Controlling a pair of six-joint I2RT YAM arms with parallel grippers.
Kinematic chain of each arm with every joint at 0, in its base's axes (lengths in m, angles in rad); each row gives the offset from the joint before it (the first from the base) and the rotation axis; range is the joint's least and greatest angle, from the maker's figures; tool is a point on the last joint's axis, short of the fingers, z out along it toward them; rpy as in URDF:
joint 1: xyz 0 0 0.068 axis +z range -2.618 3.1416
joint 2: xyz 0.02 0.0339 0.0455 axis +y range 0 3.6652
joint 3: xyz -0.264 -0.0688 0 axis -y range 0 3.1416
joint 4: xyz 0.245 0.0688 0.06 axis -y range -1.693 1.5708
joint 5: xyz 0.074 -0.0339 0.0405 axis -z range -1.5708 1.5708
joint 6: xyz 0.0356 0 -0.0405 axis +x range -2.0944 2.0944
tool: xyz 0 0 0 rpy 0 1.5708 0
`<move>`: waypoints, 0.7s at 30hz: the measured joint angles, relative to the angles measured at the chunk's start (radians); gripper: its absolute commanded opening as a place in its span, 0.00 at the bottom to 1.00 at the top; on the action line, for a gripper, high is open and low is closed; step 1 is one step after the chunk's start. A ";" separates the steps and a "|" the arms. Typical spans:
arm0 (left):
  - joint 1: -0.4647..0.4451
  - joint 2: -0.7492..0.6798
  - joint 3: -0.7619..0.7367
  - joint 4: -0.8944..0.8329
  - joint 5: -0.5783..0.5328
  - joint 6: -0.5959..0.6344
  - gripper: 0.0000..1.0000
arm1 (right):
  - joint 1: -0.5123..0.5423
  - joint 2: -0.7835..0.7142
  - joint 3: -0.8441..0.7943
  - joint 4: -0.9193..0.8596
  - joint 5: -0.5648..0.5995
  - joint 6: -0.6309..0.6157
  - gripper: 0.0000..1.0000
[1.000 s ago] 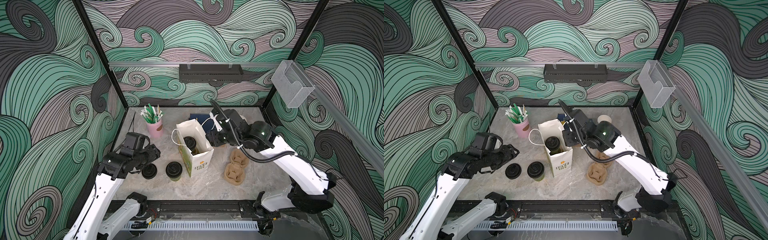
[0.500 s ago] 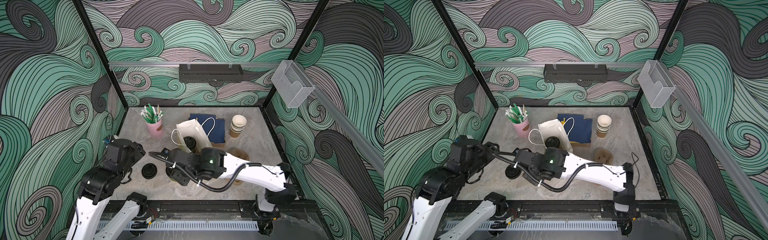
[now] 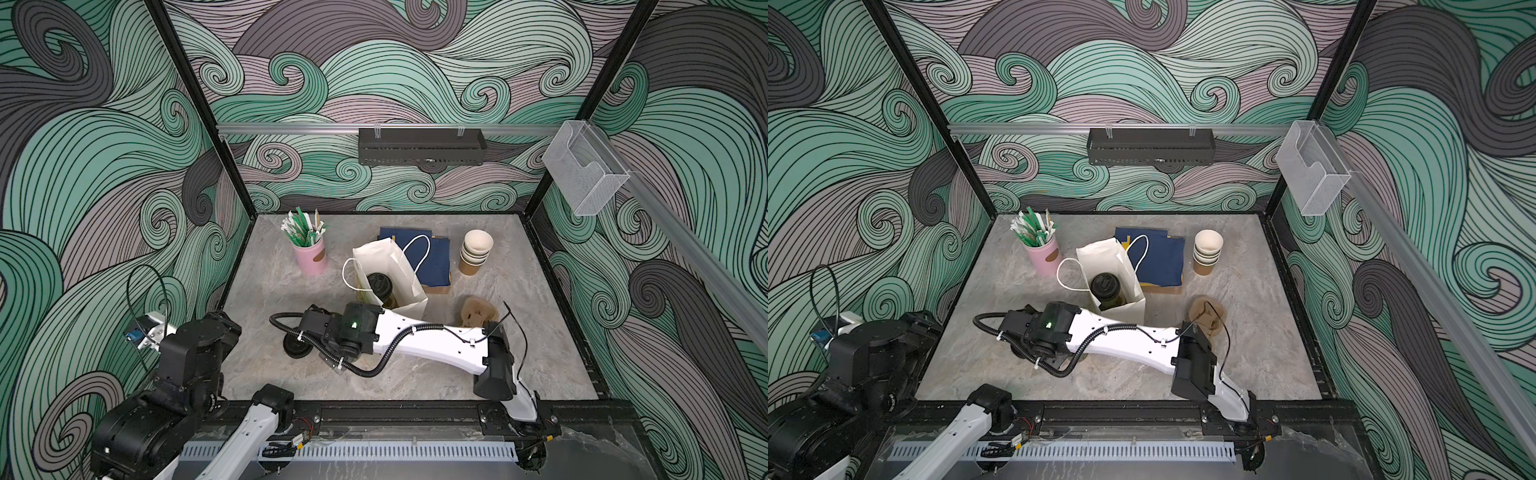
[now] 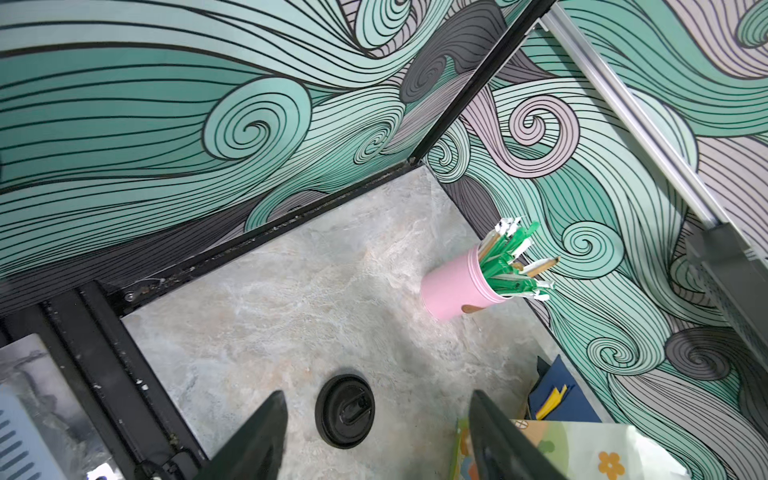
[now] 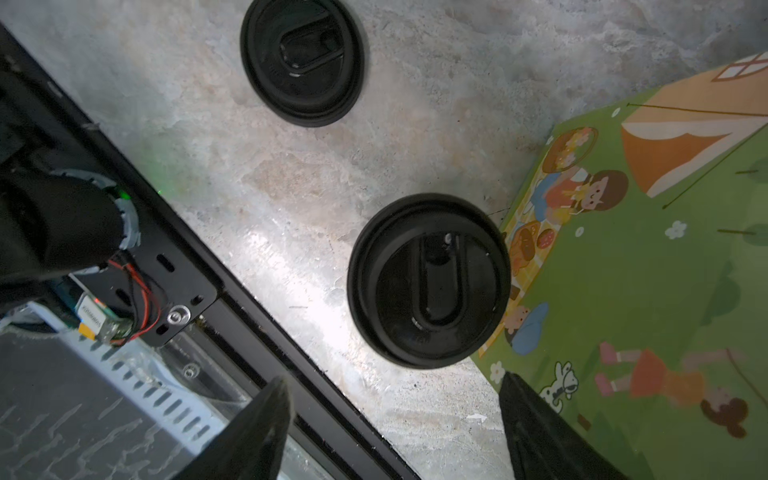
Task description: Pack the takeout coffee
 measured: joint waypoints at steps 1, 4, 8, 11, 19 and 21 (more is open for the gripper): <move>0.000 -0.004 -0.001 -0.008 -0.003 -0.004 0.71 | -0.009 0.006 0.003 -0.002 0.003 0.008 0.81; 0.000 -0.016 -0.008 -0.026 -0.005 -0.016 0.71 | -0.041 0.027 0.008 -0.010 0.002 0.031 0.81; 0.000 -0.020 -0.024 -0.029 -0.005 -0.021 0.71 | -0.071 0.064 0.051 -0.024 -0.006 0.044 0.81; 0.000 -0.020 -0.028 -0.027 -0.004 -0.020 0.71 | -0.077 0.087 0.074 -0.023 -0.019 0.052 0.81; 0.000 -0.020 -0.035 -0.022 0.000 -0.019 0.71 | -0.079 0.103 0.085 -0.025 -0.061 0.056 0.77; 0.000 -0.020 -0.042 -0.021 0.003 -0.019 0.71 | -0.082 0.103 0.085 -0.025 -0.072 0.058 0.77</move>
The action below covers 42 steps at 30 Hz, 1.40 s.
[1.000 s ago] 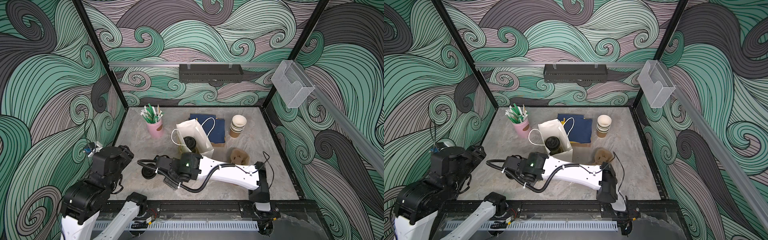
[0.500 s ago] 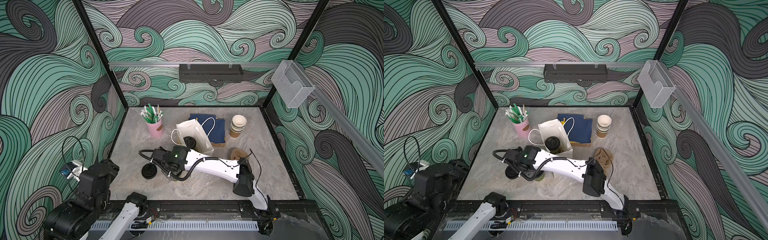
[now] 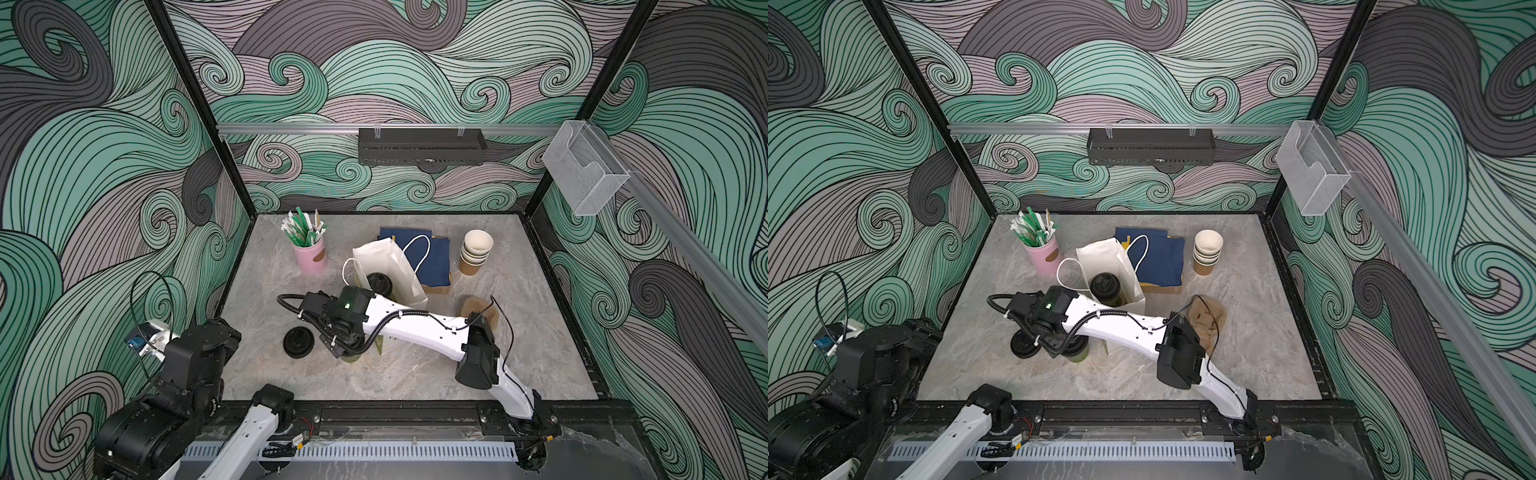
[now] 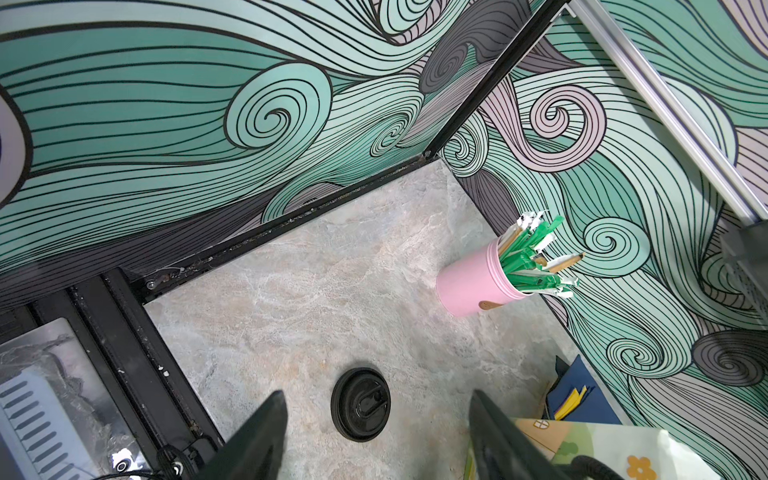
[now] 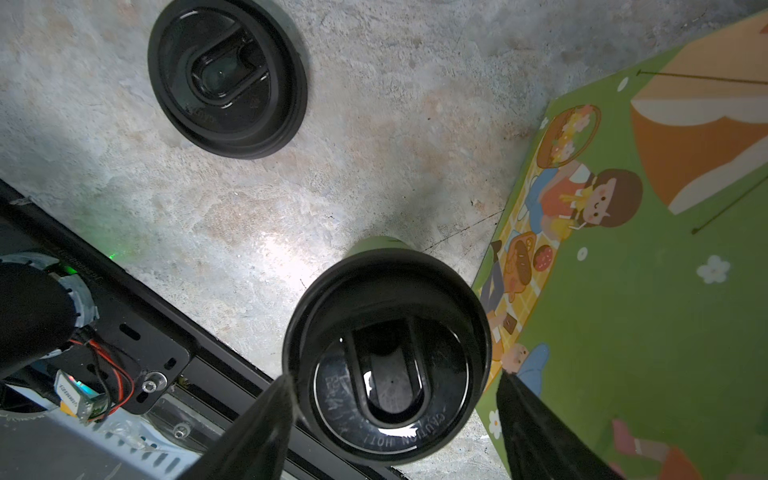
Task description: Pack the takeout coffee
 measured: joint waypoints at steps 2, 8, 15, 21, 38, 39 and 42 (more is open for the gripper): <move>0.000 0.000 -0.001 0.001 0.003 0.000 0.71 | -0.001 0.000 0.000 0.000 -0.008 0.000 0.77; 0.000 0.000 -0.006 0.007 0.008 0.000 0.71 | -0.002 0.000 0.000 0.000 -0.013 0.000 0.77; 0.000 0.000 -0.011 0.010 0.011 0.003 0.71 | -0.002 0.000 0.000 0.000 -0.016 0.000 0.76; 0.000 0.000 -0.013 0.015 0.014 0.003 0.70 | -0.002 0.000 0.000 0.000 -0.016 0.000 0.75; 0.000 0.000 -0.013 0.023 0.015 0.005 0.71 | -0.002 0.017 -0.001 -0.003 -0.014 -0.001 0.73; 0.000 0.000 -0.013 0.023 0.015 0.005 0.70 | -0.002 0.017 -0.001 -0.003 -0.014 -0.001 0.74; 0.000 0.000 -0.013 0.023 0.015 0.006 0.70 | -0.002 0.017 -0.001 -0.005 -0.012 -0.001 0.74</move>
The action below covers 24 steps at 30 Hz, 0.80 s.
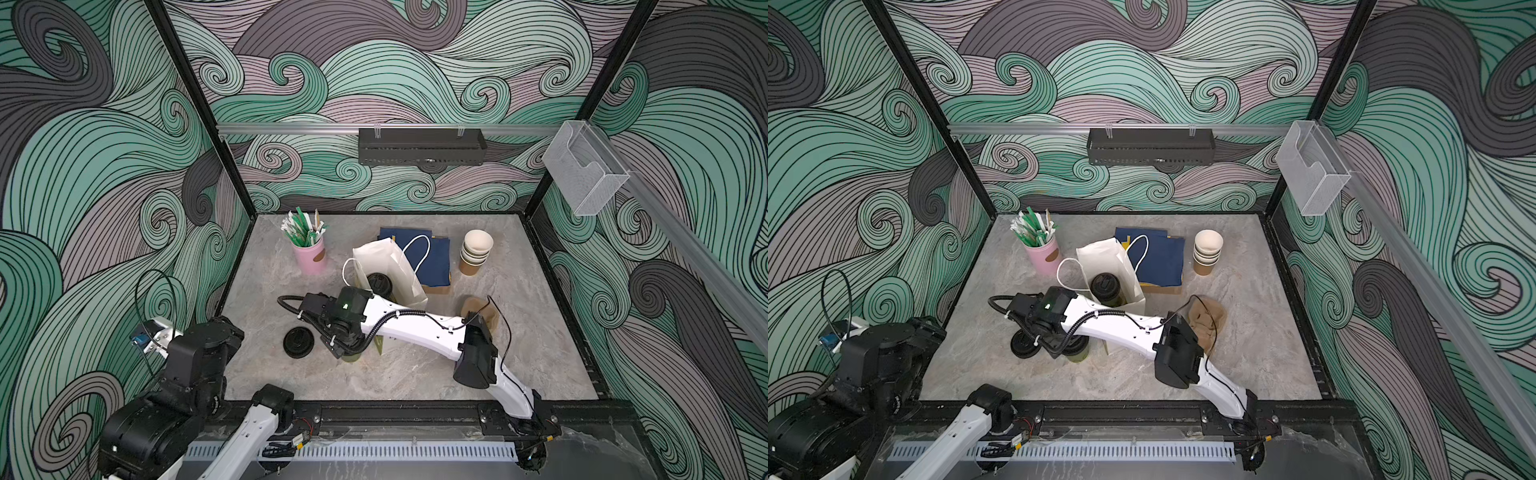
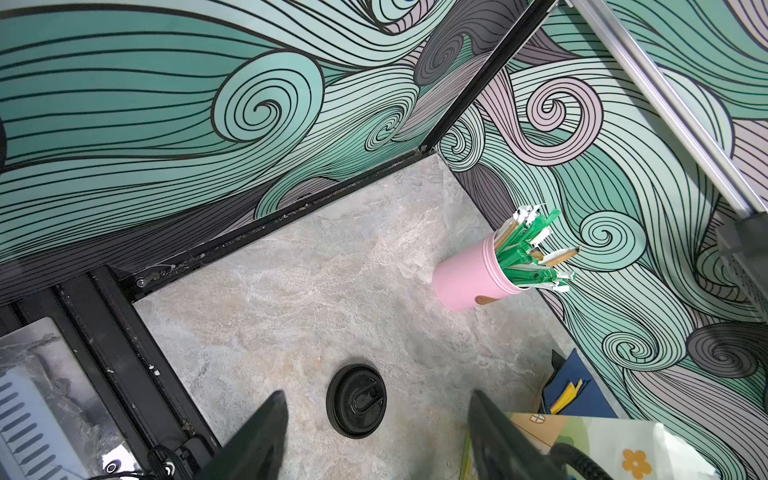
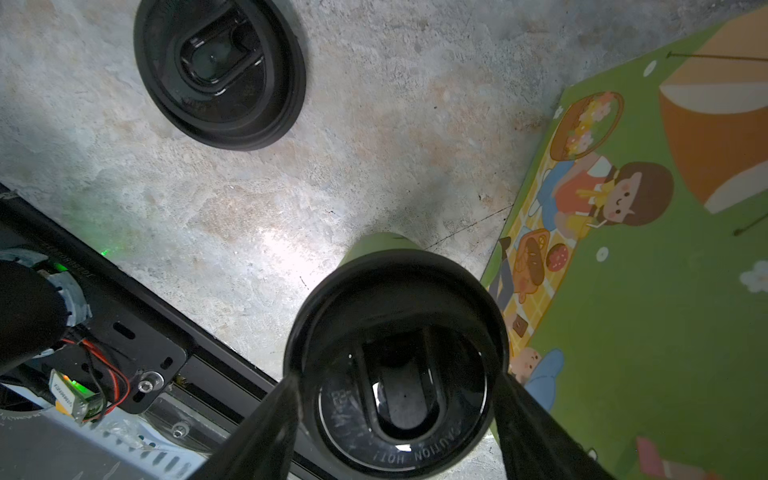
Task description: Pack the takeout coffee
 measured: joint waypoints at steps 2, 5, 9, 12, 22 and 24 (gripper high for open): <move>0.000 0.000 0.000 0.000 0.000 0.000 0.70 | 0.000 0.000 0.000 -0.004 0.002 0.000 0.74; 0.000 0.000 0.000 0.000 0.000 0.000 0.70 | 0.000 0.002 0.007 -0.016 0.007 -0.001 0.74; 0.000 0.000 0.000 0.000 0.000 0.001 0.70 | 0.001 0.027 0.054 -0.038 0.016 -0.004 0.74; 0.000 0.000 0.000 0.000 0.000 0.001 0.70 | 0.002 0.031 0.061 -0.042 0.022 -0.005 0.75; 0.000 0.000 0.000 0.000 0.000 0.001 0.70 | 0.002 0.031 0.061 -0.055 0.030 -0.005 0.78; 0.000 0.000 0.000 0.000 0.000 0.001 0.71 | 0.002 0.031 0.061 -0.055 0.029 -0.005 0.78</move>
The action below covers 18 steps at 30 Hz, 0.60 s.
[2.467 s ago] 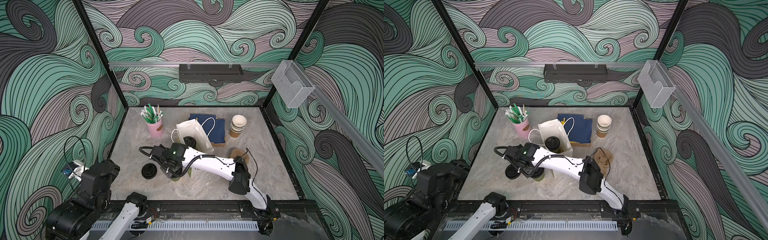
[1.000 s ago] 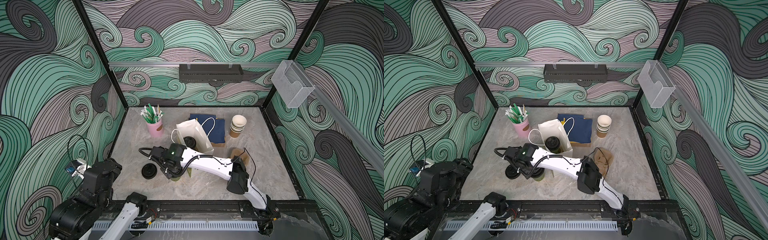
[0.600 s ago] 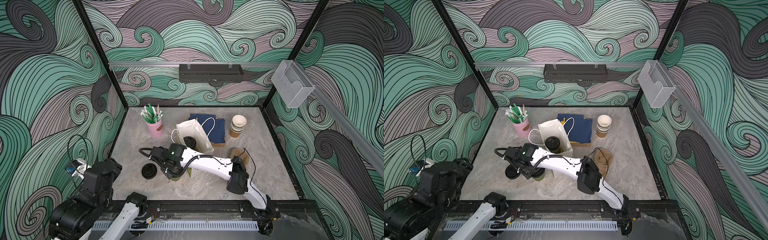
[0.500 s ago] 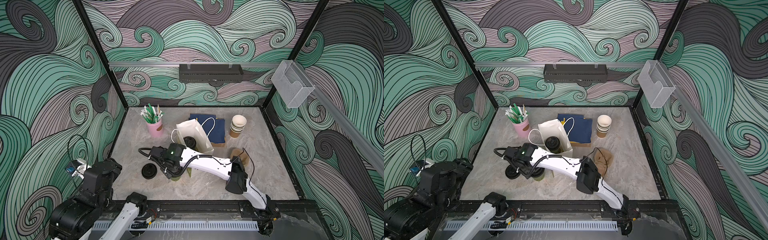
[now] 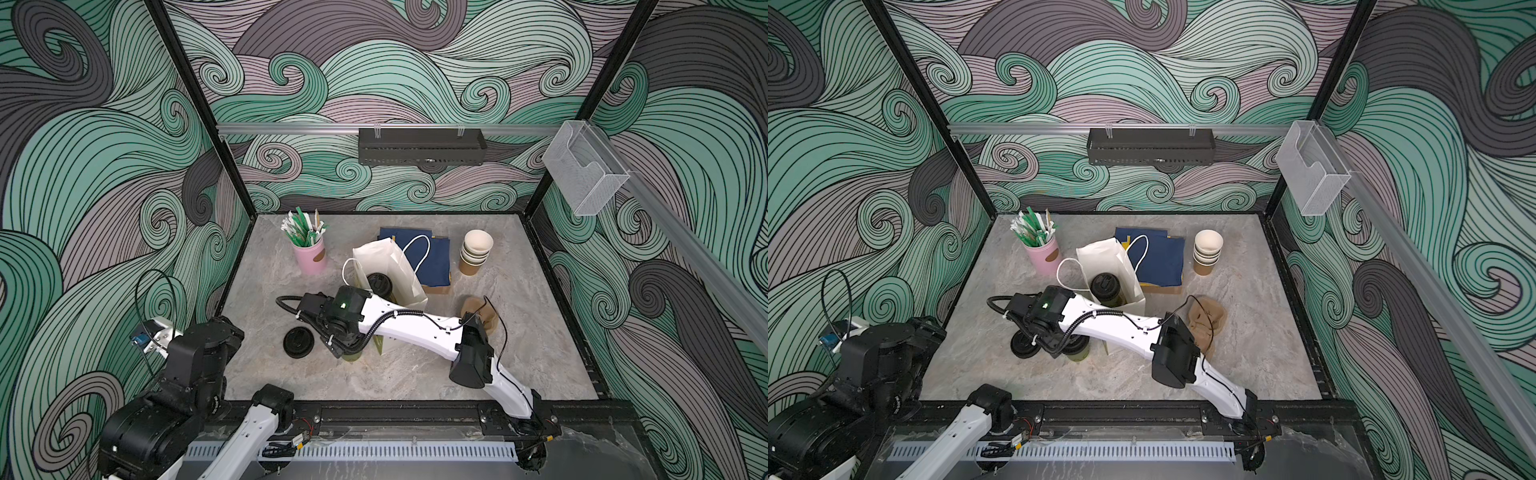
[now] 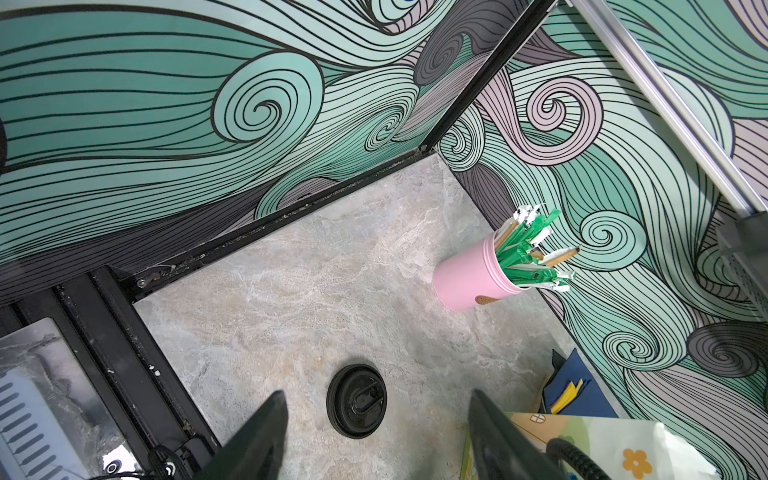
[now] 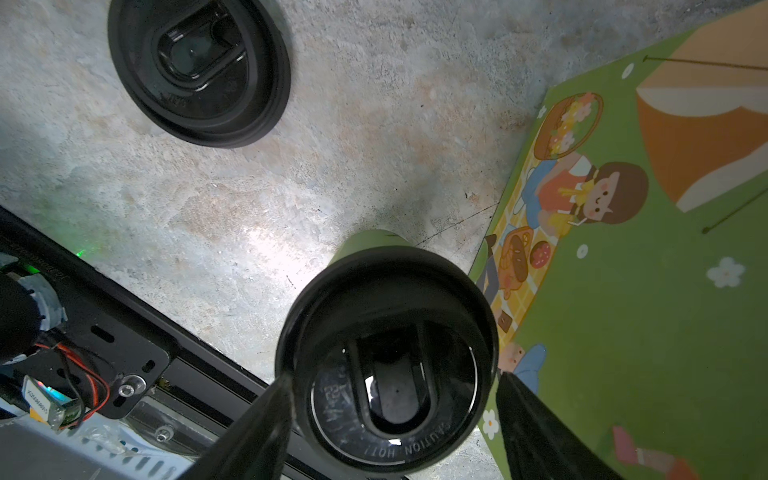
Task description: Pack the takeout coffee
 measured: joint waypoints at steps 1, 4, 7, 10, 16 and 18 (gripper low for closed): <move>0.000 0.000 0.000 0.000 0.000 0.000 0.71 | 0.000 0.000 0.000 0.000 -0.001 0.000 0.78; 0.000 0.000 0.000 0.000 0.000 0.000 0.70 | 0.000 0.000 -0.001 0.000 -0.006 0.001 0.77; 0.000 0.000 0.000 0.000 0.000 0.000 0.70 | -0.001 0.001 -0.001 0.000 -0.014 0.002 0.76; 0.000 0.000 0.000 0.000 0.000 0.000 0.70 | -0.001 0.001 -0.002 0.000 -0.024 0.002 0.75; 0.000 0.000 -0.004 0.002 0.000 0.000 0.70 | -0.003 0.001 -0.002 -0.001 -0.031 0.002 0.77; 0.000 0.000 -0.006 0.003 0.000 0.000 0.71 | -0.003 0.001 -0.002 -0.001 -0.032 0.002 0.77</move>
